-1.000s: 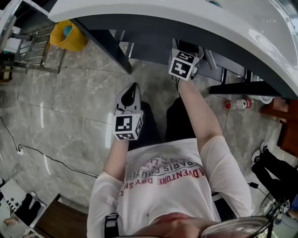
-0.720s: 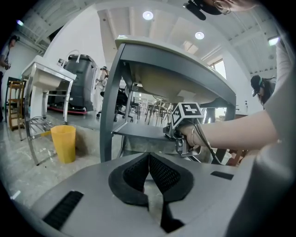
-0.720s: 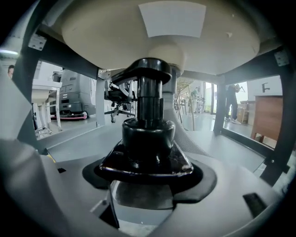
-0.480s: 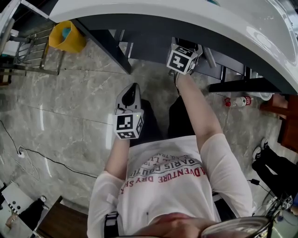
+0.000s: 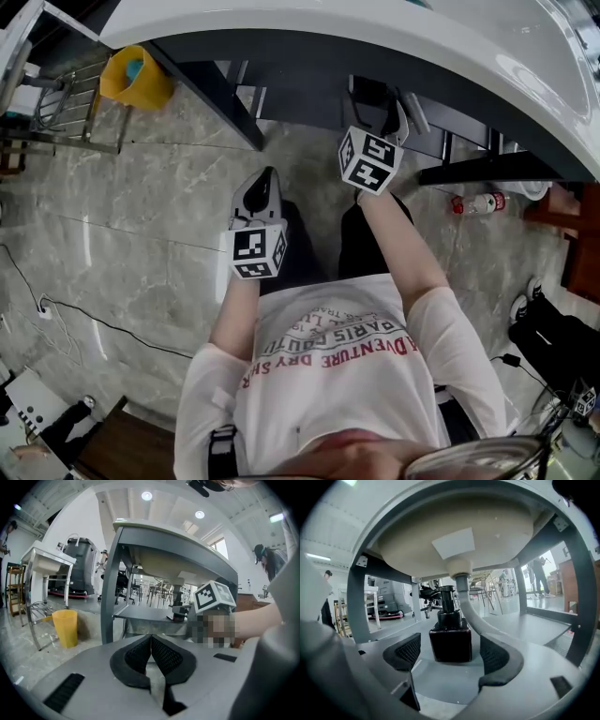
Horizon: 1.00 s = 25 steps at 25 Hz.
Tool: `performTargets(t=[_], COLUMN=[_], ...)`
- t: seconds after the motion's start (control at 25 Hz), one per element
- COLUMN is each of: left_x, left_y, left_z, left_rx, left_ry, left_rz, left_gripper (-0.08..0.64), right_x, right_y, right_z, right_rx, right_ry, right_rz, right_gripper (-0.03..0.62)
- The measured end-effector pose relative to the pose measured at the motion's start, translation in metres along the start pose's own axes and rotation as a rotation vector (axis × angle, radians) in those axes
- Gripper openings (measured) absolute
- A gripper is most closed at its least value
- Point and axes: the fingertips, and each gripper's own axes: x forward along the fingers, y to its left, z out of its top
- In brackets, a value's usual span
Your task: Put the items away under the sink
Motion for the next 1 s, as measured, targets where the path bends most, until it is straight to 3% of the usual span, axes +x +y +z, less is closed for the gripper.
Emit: performTargets(t=[0.2,0.24,0.32,0.48,0.68,1.0], left_x=[0.005,0.006,0.007,0.012,0.012,-0.024], left_y=[-0.012,-0.016,-0.026,-0.046,-0.067,-0.088], left_z=[0.002,0.002,0.004,0.013,0.044,0.152], left_rx=[-0.012,-0.014,-0.024,-0.014,-0.004,-0.037], left_ry=[-0.002,-0.002,-0.008,-0.023,0.006,0.052], left_rz=[-0.011,-0.016,-0.030,-0.060,-0.105,-0.133], left_gripper=[0.023,0.023,0.023,0.023,0.023,0.023], right_x=[-0.036,-0.043,-0.058,-0.080,-0.103,-0.169], right_y=[0.003,0.002,-0.004,-0.013,-0.009,-0.001], right_z=[-0.012,-0.014,-0.018,-0.022,0.008,0.106], right_rx=[0.002,-0.002,0.004,0.050,0.011,0.015], right_ry=[0.002,0.000,-0.010,-0.013,0.006,0.087], right_rz=[0.102,0.106,0.093,0.098,0.149,0.157], right_gripper=[0.375,0.344,0.175,0.036,0.025,0.025])
